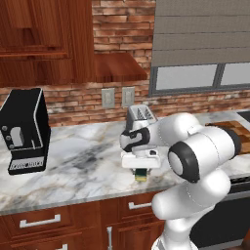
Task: Pick up the sponge from the counter and clean the cutting board by briefly scrubbing or pressing down on the cutting board. Once finished, release the sponge.
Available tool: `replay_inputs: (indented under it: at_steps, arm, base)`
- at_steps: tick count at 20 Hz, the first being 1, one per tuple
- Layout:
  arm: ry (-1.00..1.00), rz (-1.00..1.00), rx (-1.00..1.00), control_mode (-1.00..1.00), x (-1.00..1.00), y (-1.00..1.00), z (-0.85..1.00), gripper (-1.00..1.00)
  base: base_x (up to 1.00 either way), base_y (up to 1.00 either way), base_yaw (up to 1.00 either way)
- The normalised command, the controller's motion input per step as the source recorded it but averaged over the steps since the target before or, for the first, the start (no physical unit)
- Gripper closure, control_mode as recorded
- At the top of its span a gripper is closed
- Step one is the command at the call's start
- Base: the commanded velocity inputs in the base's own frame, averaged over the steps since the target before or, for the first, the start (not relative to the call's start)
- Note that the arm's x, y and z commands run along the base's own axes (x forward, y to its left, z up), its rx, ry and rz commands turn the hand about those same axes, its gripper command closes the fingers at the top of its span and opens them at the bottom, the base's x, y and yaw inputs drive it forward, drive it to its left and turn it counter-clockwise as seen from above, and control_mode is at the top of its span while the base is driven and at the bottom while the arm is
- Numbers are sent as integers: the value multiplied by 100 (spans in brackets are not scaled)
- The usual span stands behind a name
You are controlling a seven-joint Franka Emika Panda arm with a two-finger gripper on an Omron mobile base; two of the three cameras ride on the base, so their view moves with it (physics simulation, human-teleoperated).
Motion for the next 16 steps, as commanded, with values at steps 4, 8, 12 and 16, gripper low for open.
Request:
replay_inputs:
  at_steps: [4,8,12,16]
  arm:
    - [-8,0,1,-100,-13,-7,0,100]
    - [-4,-8,10,-100,-32,-28,13,100]
    - [0,-14,9,-100,-20,-28,59,100]
    - [0,-16,5,-100,-17,-27,68,100]
  base:
    - [0,0,0]
    - [0,0,0]
    - [0,0,0]
    - [0,0,0]
